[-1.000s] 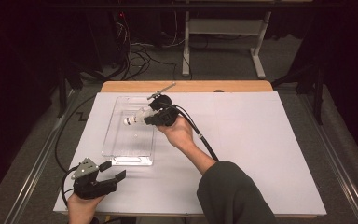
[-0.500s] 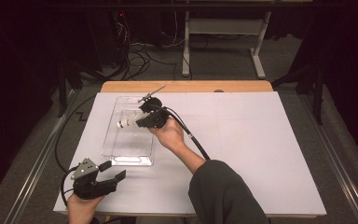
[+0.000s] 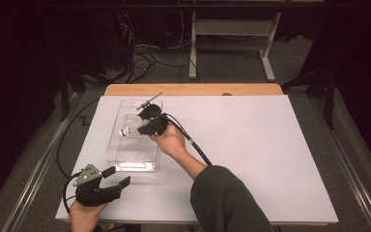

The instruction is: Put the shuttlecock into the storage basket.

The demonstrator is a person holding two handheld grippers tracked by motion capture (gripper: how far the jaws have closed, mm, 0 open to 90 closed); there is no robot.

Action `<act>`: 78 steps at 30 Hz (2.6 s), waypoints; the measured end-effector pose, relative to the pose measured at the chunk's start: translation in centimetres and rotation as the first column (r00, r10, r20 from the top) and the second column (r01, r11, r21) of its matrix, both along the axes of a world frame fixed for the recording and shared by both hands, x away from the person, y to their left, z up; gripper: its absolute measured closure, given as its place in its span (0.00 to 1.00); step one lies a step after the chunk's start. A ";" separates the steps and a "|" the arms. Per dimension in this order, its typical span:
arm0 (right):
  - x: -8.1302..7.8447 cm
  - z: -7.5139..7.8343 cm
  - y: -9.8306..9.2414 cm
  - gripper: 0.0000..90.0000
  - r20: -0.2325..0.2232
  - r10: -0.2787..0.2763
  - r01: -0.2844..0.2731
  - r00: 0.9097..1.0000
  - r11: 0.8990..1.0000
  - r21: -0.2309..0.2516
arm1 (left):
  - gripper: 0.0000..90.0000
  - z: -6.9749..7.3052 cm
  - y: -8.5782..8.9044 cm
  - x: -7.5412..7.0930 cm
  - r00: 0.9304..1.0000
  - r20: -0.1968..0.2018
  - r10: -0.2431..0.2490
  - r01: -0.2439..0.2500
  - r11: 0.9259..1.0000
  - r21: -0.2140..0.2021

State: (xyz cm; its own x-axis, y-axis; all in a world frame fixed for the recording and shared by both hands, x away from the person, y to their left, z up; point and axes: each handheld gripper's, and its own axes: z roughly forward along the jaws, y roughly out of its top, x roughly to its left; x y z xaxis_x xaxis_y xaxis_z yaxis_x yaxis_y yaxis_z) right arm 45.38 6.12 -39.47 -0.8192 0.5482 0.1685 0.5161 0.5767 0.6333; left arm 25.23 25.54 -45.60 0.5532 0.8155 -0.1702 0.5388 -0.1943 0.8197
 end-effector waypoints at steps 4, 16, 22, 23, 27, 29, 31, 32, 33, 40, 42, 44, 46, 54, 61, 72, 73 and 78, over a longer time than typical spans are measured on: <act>0.0 -0.3 0.4 0.99 -0.007 0.004 -0.004 1.000 1.000 -0.019 | 0.33 0.0 0.0 0.0 1.000 0.001 -0.001 0.001 1.000 0.001; -0.1 -0.7 1.5 0.99 -0.017 0.024 -0.025 1.000 0.998 -0.057 | 0.33 0.0 0.1 0.0 1.000 0.002 -0.002 0.002 1.000 -0.001; -0.1 -0.9 1.7 0.97 -0.035 0.028 -0.030 0.999 0.997 -0.068 | 0.33 0.0 0.0 -0.1 1.000 0.003 -0.003 0.003 1.000 0.001; -0.1 -1.0 1.7 0.97 -0.037 0.031 -0.034 0.999 0.997 -0.069 | 0.33 0.1 0.0 -0.1 1.000 0.004 -0.002 0.002 1.000 -0.001; -0.2 -1.1 1.9 0.93 -0.044 0.036 -0.039 0.998 0.996 -0.080 | 0.33 0.1 0.0 -0.1 1.000 0.005 -0.003 0.003 1.000 -0.001; -0.1 -1.0 1.8 0.89 -0.044 0.038 -0.042 0.998 0.995 -0.091 | 0.33 0.1 0.0 -0.1 1.000 0.005 -0.003 0.003 1.000 -0.001; -0.1 -1.0 1.8 0.86 -0.044 0.033 -0.038 0.998 0.995 -0.096 | 0.33 0.1 0.0 -0.1 1.000 0.004 -0.004 0.004 1.000 -0.002; 0.0 -1.0 1.7 0.84 -0.045 0.035 -0.039 0.998 0.994 -0.098 | 0.33 0.1 0.0 -0.1 1.000 0.005 -0.004 0.004 1.000 -0.001; 0.0 -0.9 1.7 0.83 -0.050 0.027 -0.032 0.998 0.994 -0.103 | 0.33 0.1 0.0 -0.1 1.000 0.005 -0.004 0.004 1.000 -0.001; -0.1 -0.9 1.5 0.78 -0.055 0.035 -0.042 0.998 0.990 -0.131 | 0.33 0.0 0.0 -0.1 1.000 0.005 -0.004 0.004 1.000 0.000; -0.1 -1.0 1.4 0.77 -0.062 0.034 -0.042 0.998 0.990 -0.134 | 0.33 0.0 0.0 -0.1 1.000 0.004 -0.004 0.004 1.000 -0.001; -0.1 -1.0 1.3 0.77 -0.066 0.031 -0.040 0.997 0.990 -0.138 | 0.33 0.0 0.0 -0.1 1.000 0.005 -0.005 0.005 1.000 -0.001; 0.0 -1.0 1.1 0.76 -0.068 0.032 -0.042 0.997 0.990 -0.138 | 0.33 0.0 0.0 -0.1 1.000 0.004 -0.005 0.005 1.000 -0.001; 0.3 -1.0 0.3 0.75 -0.080 0.009 -0.019 0.997 0.992 -0.125 | 0.33 0.0 -0.1 -0.1 1.000 0.004 -0.006 0.006 1.000 0.000; 0.2 -0.8 -0.4 0.75 -0.083 -0.006 -0.003 0.997 0.993 -0.117 | 0.33 0.0 -0.1 -0.1 1.000 0.005 -0.006 0.006 1.000 0.001; 0.2 -0.5 -1.8 0.82 -0.085 -0.015 0.007 0.996 0.995 -0.096 | 0.33 0.0 -0.1 -0.1 1.000 0.004 -0.007 0.007 1.000 0.003; 0.2 -0.5 -1.8 0.83 -0.085 -0.016 0.008 0.996 0.995 -0.095 | 0.33 0.0 -0.1 -0.1 1.000 0.004 -0.007 0.007 1.000 0.002; 0.1 -0.4 -2.1 0.85 -0.089 -0.013 0.004 0.996 0.995 -0.101 | 0.33 0.0 -0.2 -0.1 1.000 0.004 -0.007 0.007 1.000 0.003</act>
State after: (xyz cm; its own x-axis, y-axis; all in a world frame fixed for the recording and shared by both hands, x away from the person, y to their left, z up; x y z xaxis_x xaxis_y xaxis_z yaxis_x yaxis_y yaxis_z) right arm 45.46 4.01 -39.83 -0.7984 0.5732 0.1844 0.5733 0.6302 0.5236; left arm 25.14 25.35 -45.62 0.5596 0.8121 -0.1656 0.5339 -0.2004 0.8215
